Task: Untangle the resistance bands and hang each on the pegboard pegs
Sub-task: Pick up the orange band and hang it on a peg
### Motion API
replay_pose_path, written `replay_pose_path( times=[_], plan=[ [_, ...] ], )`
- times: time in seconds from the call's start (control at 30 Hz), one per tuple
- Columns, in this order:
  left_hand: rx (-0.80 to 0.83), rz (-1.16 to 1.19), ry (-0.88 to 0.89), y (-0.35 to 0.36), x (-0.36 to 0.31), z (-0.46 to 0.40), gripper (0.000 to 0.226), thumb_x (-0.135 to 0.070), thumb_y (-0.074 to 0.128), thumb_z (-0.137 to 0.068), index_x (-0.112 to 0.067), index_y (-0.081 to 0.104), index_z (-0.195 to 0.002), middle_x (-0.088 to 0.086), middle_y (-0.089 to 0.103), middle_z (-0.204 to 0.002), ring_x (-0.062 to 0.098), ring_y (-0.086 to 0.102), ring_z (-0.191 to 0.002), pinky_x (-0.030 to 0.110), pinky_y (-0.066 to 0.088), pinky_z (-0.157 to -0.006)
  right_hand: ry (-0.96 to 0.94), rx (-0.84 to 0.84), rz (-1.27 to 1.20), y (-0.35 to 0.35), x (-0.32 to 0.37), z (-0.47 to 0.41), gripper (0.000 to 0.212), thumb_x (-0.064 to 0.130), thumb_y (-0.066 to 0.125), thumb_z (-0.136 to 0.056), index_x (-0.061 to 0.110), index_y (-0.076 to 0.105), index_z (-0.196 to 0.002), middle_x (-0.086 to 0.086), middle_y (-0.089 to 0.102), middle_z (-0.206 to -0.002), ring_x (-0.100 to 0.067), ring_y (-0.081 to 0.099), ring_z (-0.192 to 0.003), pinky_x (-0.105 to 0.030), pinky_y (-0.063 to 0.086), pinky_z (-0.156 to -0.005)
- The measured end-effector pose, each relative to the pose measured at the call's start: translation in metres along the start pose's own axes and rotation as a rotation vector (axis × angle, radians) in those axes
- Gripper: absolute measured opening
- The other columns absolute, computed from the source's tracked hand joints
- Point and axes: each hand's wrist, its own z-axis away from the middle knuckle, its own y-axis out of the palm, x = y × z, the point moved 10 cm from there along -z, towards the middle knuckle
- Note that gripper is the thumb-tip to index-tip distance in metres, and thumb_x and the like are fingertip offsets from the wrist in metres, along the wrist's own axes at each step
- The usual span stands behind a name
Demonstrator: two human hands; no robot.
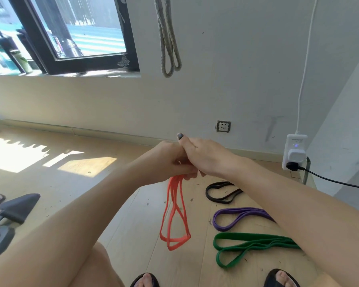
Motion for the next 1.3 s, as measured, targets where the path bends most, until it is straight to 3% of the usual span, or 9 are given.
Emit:
replay_pose_path(
  times=[0.13, 0.2, 0.3, 0.47, 0.67, 0.83, 1.0, 1.1, 1.3],
  plan=[
    [0.031, -0.052, -0.029, -0.001, 0.009, 0.004, 0.034, -0.017, 0.07, -0.096, -0.046, 0.066, -0.079, -0.023, 0.074, -0.076, 0.0, 0.073, -0.077, 0.015, 0.057, -0.078, 0.014, 0.052, 0.116, 0.006, 0.003, 0.003, 0.075, 0.059, 0.003, -0.105, 0.024, 0.064, -0.077, 0.001, 0.069, -0.059, -0.008, 0.064, -0.06, -0.032, 0.041, -0.068],
    [0.009, -0.074, -0.038, -0.003, 0.01, 0.003, 0.024, -0.018, 0.072, -0.094, -0.038, 0.07, -0.081, -0.014, 0.076, -0.079, -0.001, 0.073, -0.078, 0.018, 0.058, -0.08, 0.022, -0.023, 0.166, 0.001, 0.003, 0.0, 0.069, 0.057, 0.004, -0.106, 0.024, 0.06, -0.082, 0.004, 0.067, -0.068, -0.013, 0.061, -0.073, -0.035, 0.038, -0.071],
    [-0.047, -0.127, -0.028, -0.011, 0.01, 0.001, 0.005, -0.02, 0.072, -0.094, -0.024, 0.075, -0.092, -0.012, 0.077, -0.084, 0.0, 0.073, -0.08, 0.02, 0.058, -0.082, 0.001, -0.155, 0.16, -0.011, 0.008, -0.001, 0.061, 0.054, 0.008, -0.107, 0.026, 0.056, -0.083, 0.006, 0.068, -0.071, -0.007, 0.056, -0.07, -0.036, 0.036, -0.071],
    [0.054, -0.254, -0.07, 0.005, 0.033, 0.002, 0.021, -0.036, 0.069, -0.092, -0.015, 0.07, -0.095, 0.004, 0.075, -0.083, 0.021, 0.071, -0.077, 0.043, 0.06, -0.079, -0.027, -0.263, 0.099, -0.031, 0.01, 0.003, 0.05, 0.053, 0.023, -0.108, 0.022, 0.048, -0.078, 0.006, 0.058, -0.067, -0.012, 0.054, -0.064, -0.035, 0.034, -0.061],
    [0.103, -0.17, -0.12, 0.012, 0.053, 0.009, 0.018, -0.033, 0.072, -0.093, -0.019, 0.073, -0.103, -0.007, 0.078, -0.088, 0.001, 0.074, -0.08, 0.031, 0.061, -0.085, -0.034, -0.321, 0.046, -0.058, -0.001, 0.009, 0.054, 0.056, 0.036, -0.105, 0.013, 0.061, -0.083, 0.008, 0.047, -0.058, -0.012, 0.045, -0.052, -0.03, 0.033, -0.055],
    [0.194, -0.248, -0.108, 0.029, 0.061, 0.012, 0.02, -0.031, 0.07, -0.096, -0.016, 0.071, -0.108, -0.005, 0.077, -0.093, 0.005, 0.075, -0.083, 0.031, 0.062, -0.085, -0.04, -0.321, 0.085, -0.06, -0.009, 0.01, 0.057, 0.06, 0.039, -0.103, 0.014, 0.061, -0.078, 0.002, 0.056, -0.061, -0.011, 0.047, -0.052, -0.03, 0.037, -0.055],
    [0.066, -0.249, -0.139, -0.001, 0.072, 0.016, 0.02, -0.035, 0.071, -0.094, -0.022, 0.074, -0.109, -0.011, 0.076, -0.089, 0.003, 0.073, -0.079, 0.035, 0.062, -0.082, -0.038, -0.09, 0.164, -0.048, -0.023, 0.013, 0.048, 0.076, 0.05, -0.089, 0.032, 0.068, -0.084, 0.015, 0.061, -0.074, -0.002, 0.055, -0.069, -0.027, 0.038, -0.061],
    [0.136, -0.245, -0.159, 0.006, 0.078, 0.02, 0.022, -0.035, 0.07, -0.095, -0.022, 0.074, -0.111, -0.012, 0.076, -0.094, 0.004, 0.072, -0.085, 0.033, 0.062, -0.087, -0.072, 0.082, 0.173, -0.026, -0.027, 0.015, 0.036, 0.068, 0.066, -0.083, 0.033, 0.074, -0.084, 0.013, 0.06, -0.065, -0.004, 0.05, -0.059, -0.027, 0.037, -0.059],
    [0.169, -0.208, -0.173, 0.013, 0.077, 0.02, 0.024, -0.037, 0.071, -0.094, -0.021, 0.075, -0.112, -0.007, 0.076, -0.093, 0.011, 0.072, -0.085, 0.033, 0.061, -0.085, -0.126, 0.058, 0.071, -0.026, -0.021, 0.013, 0.023, 0.05, 0.071, -0.088, 0.029, 0.078, -0.082, 0.006, 0.058, -0.058, -0.004, 0.044, -0.051, -0.027, 0.035, -0.055]
  ],
)
